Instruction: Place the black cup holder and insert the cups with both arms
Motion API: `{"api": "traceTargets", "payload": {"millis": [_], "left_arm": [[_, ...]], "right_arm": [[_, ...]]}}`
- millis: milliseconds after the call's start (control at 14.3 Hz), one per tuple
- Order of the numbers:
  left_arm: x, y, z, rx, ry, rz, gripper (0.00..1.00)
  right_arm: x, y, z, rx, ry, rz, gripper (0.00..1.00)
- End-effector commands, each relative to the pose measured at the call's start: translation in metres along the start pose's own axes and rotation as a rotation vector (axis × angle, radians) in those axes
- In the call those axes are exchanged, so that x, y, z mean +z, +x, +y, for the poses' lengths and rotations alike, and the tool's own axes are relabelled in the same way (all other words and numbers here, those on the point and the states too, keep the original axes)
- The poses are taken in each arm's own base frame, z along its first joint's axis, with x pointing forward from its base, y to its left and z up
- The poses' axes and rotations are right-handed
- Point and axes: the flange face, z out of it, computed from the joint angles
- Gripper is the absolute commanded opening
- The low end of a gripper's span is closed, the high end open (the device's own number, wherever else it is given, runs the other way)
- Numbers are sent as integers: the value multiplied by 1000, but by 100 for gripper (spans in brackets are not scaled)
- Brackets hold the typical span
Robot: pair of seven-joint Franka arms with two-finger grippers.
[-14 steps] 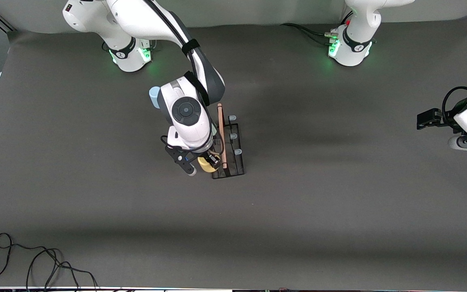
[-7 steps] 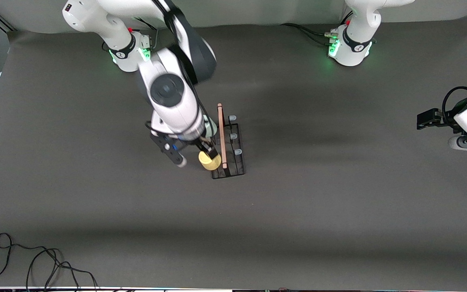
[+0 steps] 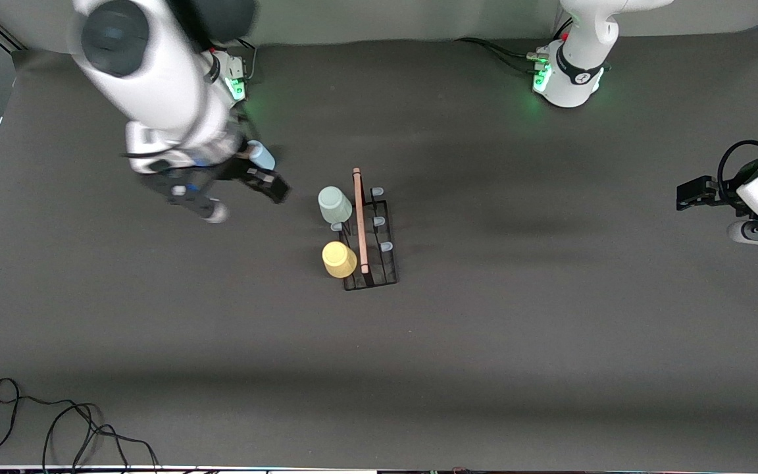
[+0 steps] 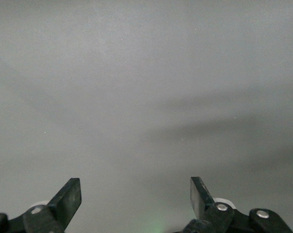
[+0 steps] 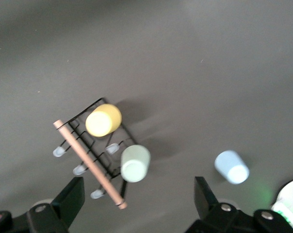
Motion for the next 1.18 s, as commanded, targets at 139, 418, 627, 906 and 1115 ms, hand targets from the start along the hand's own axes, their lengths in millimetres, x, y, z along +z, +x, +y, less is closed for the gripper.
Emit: {"api": "traceTargets", "payload": {"millis": [139, 418, 627, 906, 1115], "left_arm": [[-3, 0, 2, -8, -8, 4, 100], [-4, 0, 2, -7, -7, 6, 100], [-4, 0, 2, -7, -7, 6, 100], [-4, 0, 2, -7, -7, 6, 100], [-4, 0, 2, -7, -7, 6, 100]], "right_arm": [[-22, 59, 136, -267, 39, -26, 100], [-28, 103, 220, -415, 45, -9, 100], [-26, 128, 261, -453, 48, -9, 100], [-28, 136, 270, -489, -20, 21, 100], [-32, 138, 268, -492, -20, 30, 100]]}}
